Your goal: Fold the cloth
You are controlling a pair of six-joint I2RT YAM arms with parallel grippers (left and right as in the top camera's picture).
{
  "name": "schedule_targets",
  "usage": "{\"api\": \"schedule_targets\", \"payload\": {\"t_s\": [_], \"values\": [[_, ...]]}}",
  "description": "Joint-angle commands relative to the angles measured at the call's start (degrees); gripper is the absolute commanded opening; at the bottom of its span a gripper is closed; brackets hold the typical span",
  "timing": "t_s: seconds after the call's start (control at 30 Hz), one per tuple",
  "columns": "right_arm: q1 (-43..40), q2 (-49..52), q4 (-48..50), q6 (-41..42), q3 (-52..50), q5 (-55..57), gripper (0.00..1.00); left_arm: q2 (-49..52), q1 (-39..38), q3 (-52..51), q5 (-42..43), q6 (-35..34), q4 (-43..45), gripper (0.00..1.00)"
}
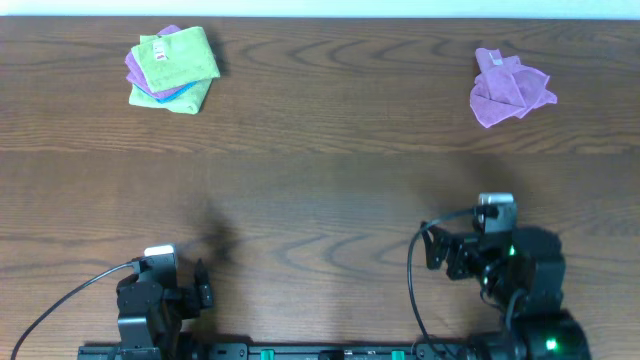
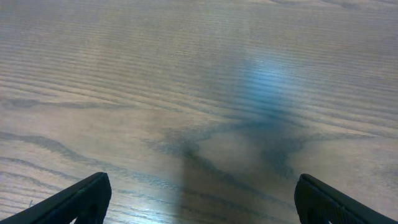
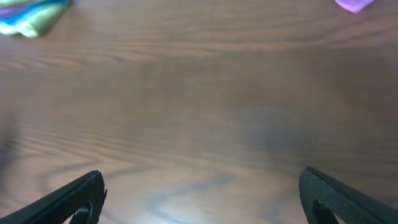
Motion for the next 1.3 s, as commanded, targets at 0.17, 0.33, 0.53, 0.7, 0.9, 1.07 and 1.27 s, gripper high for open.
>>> {"api": "schedule_targets", "payload": {"t_s": [0.17,0.33,0.53,0.7,0.9,1.07,1.27], "values": [[-2.6,-15.8,0.0,-9.0,-12.1,5.7,0.99,-0.5,-0.3,-2.2,-0.9,-0.4,-1.2,0.95],[-4.0,-20.0,-0.6,-9.8,-14.8,7.0,0.99,-0.5,-0.3,-2.2,-0.9,-0.4,-1.2,0.95],[-4.0,-22.8,-1.6,-9.6,-16.8,8.3,0.99,-0.5,-0.3,-2.2,-0.9,-0.4,-1.2,0.95],[-3.9,-23.4,-3.3,-9.6,-16.8,8.7,0.99,-0.5,-0.3,-2.2,-0.9,-0.4,-1.2,0.95],[-3.9,-23.3,-3.2,-9.6,-16.8,8.6,0.99,-0.5,-0.3,-2.2,-0.9,-0.4,-1.2,0.95],[-3.9,-23.3,-3.2,-9.6,-16.8,8.6,0.99,-0.5,-0.3,-2.2,-0.9,-0.4,-1.2,0.95],[-3.9,-23.3,-3.2,-9.6,-16.8,8.6,0.99,-0.5,-0.3,-2.2,-0.9,-0.4,-1.2,0.95]]}}
